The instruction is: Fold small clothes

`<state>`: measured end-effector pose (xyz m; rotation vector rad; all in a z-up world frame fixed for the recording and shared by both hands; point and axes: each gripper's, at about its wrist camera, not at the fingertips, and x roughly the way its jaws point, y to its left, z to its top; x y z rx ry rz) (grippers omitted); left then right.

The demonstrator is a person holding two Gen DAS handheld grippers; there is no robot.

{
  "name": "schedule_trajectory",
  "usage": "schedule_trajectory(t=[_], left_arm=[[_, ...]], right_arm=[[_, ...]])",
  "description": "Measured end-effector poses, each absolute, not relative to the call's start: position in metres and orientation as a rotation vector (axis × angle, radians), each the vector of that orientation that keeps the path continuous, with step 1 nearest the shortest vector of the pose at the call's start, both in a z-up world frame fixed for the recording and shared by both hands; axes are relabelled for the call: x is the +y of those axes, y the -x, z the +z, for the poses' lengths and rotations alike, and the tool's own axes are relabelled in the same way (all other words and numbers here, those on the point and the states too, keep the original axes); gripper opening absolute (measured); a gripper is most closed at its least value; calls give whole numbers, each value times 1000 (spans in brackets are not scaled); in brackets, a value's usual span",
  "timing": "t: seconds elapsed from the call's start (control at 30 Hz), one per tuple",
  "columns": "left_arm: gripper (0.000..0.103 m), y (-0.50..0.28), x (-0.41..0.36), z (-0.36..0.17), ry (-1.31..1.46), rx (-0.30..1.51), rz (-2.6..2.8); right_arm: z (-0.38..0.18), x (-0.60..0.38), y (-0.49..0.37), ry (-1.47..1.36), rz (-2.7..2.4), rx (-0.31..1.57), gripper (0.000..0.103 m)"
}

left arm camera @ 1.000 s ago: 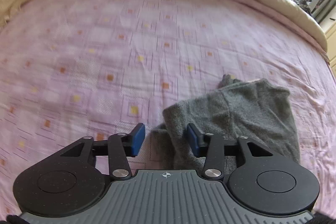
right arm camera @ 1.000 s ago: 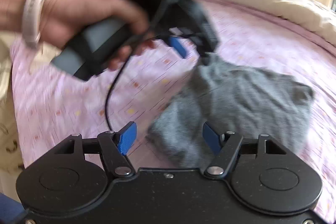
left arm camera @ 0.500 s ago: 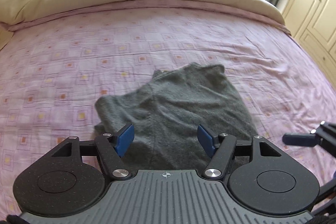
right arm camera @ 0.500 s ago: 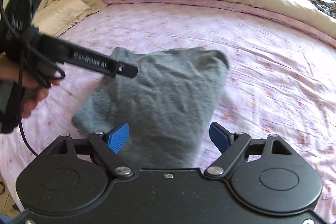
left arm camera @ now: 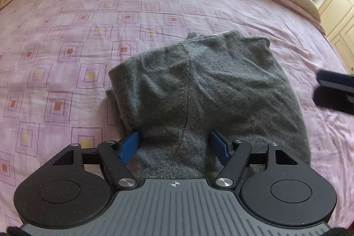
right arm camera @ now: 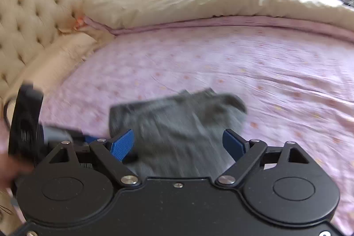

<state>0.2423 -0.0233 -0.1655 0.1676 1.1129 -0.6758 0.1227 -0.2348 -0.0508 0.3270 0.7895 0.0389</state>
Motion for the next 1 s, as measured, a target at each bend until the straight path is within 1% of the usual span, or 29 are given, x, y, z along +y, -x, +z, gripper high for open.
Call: schedule_trajectory(t=[0.1, 0.3, 0.37, 0.47, 0.57, 0.7, 0.83, 1.0], left_arm=[[70, -241, -21, -164, -153, 1113, -667], [70, -242, -22, -165, -146, 1120, -668], [70, -243, -22, -165, -142, 1124, -665], [71, -243, -23, -165, -139, 1126, -658], [71, -244, -22, -162, -129, 1141, -657], [71, -252, -10, -150, -65, 1169, -633], [71, -262, 10, -141, 15, 1167, -589], [71, -284, 24, -149, 100, 1215, -541]], right_arm=[[-67, -242, -155, -348, 61, 839, 88], [-115, -253, -215, -348, 59, 1040, 88], [-120, -255, -223, -332, 59, 1043, 90], [-113, -255, -227, -322, 49, 1029, 88], [-96, -257, -213, -340, 13, 957, 89], [-79, -261, -172, -420, -15, 887, 93], [-78, -263, -126, -493, -45, 902, 93], [-90, -263, -74, -632, -69, 948, 94]])
